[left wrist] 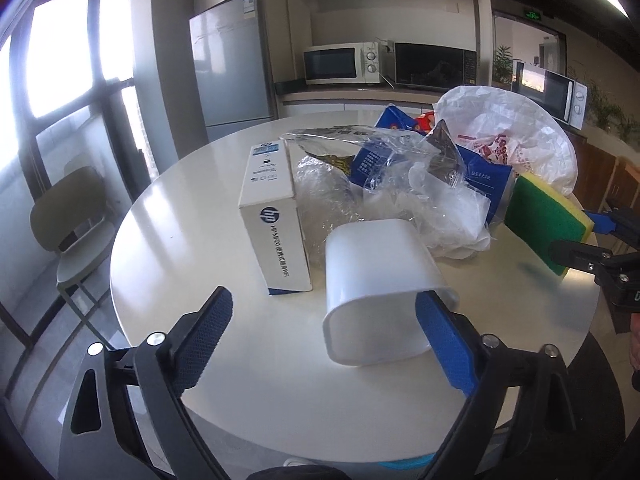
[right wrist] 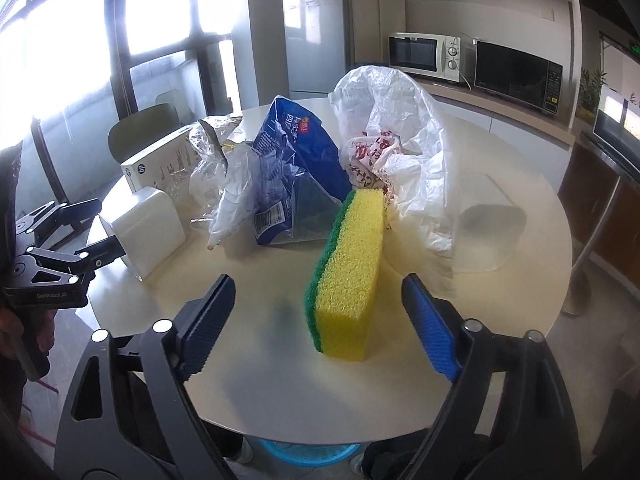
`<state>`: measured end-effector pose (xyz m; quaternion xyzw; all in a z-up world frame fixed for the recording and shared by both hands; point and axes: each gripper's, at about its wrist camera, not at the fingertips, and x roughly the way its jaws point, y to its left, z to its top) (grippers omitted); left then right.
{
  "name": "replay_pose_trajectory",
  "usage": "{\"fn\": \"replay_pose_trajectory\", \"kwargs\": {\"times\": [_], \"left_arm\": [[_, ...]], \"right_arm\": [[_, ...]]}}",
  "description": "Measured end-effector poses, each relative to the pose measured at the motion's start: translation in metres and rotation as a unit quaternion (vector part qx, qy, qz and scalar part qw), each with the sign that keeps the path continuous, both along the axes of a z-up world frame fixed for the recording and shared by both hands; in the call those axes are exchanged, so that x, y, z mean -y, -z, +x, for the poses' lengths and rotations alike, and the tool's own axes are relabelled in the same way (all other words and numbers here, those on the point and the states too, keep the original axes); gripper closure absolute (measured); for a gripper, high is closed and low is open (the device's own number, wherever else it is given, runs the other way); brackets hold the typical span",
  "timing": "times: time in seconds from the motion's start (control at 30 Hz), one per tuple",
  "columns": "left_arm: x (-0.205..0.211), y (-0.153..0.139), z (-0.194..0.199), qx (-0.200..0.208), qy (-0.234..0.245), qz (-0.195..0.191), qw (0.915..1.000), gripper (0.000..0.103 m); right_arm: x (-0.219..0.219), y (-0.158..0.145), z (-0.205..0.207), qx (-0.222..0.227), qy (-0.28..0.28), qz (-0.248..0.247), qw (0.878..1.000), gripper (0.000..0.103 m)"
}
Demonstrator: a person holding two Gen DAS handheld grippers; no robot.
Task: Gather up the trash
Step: 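Grasp the white plastic cup with the left tool while the right tool grasps the yellow-green sponge, then lift the cup and sponge and carry both down toward the blue wastebasket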
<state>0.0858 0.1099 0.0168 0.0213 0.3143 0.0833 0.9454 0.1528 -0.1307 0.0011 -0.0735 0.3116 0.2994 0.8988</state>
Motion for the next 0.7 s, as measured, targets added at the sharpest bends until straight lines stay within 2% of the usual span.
{"fn": "replay_pose_trajectory", "kwargs": {"times": [0.07, 0.1, 0.17, 0.2, 0.27, 0.3, 0.47, 0.7], "left_arm": [[0.001, 0.002, 0.004, -0.002, 0.006, 0.002, 1.0000, 0.029], [0.001, 0.003, 0.004, -0.004, 0.011, 0.001, 0.9999, 0.033], [0.000, 0.006, 0.007, -0.010, 0.018, -0.004, 0.9998, 0.050], [0.000, 0.007, 0.008, -0.013, 0.021, -0.010, 0.9996, 0.054], [-0.002, 0.008, 0.008, -0.015, 0.025, -0.025, 0.9993, 0.065], [-0.004, 0.009, 0.007, -0.016, 0.026, -0.031, 0.9990, 0.067], [-0.001, 0.012, 0.006, -0.020, 0.032, -0.033, 0.9987, 0.100], [0.006, 0.012, 0.002, -0.019, 0.036, -0.038, 0.9984, 0.101]], "right_arm": [[0.000, 0.003, 0.004, -0.013, 0.002, -0.003, 1.000, 0.051], [-0.001, 0.005, 0.006, -0.017, 0.003, -0.004, 1.000, 0.054], [0.000, 0.006, 0.010, -0.022, 0.005, -0.004, 1.000, 0.067], [0.002, 0.006, 0.010, -0.023, 0.003, -0.001, 1.000, 0.071], [0.006, 0.006, 0.011, -0.026, 0.004, 0.004, 1.000, 0.072], [0.007, 0.006, 0.011, -0.027, 0.005, 0.005, 1.000, 0.072], [0.010, 0.006, 0.012, -0.025, 0.010, 0.011, 1.000, 0.078], [0.020, 0.001, 0.005, -0.017, 0.015, 0.019, 1.000, 0.080]]}}
